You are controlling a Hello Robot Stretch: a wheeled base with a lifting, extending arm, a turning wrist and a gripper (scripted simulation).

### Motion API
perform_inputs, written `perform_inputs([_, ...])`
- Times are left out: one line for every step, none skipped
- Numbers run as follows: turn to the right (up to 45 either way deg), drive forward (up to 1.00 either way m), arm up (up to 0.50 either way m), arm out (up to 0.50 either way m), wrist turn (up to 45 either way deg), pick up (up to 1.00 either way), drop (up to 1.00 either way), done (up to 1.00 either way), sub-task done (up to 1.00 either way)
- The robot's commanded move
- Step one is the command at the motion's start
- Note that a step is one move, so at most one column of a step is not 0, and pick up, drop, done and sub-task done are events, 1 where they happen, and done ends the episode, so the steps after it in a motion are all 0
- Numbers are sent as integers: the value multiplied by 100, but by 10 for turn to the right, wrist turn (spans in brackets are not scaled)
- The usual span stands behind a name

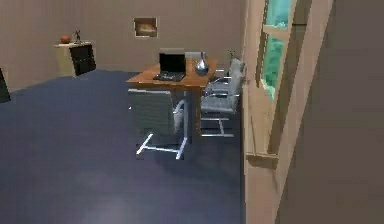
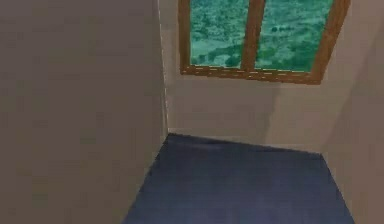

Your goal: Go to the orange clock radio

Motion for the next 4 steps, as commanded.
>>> perform_inputs([-270, 0, 0, 0, 0, 0, 0, 0, 0])
perform_inputs([0, 100, 0, 0, 0, 0, 0, 0, 0])
perform_inputs([-30, 0, 0, 0, 0, 0, 0, 0, 0])
perform_inputs([0, 85, 0, 0, 0, 0, 0, 0, 0])
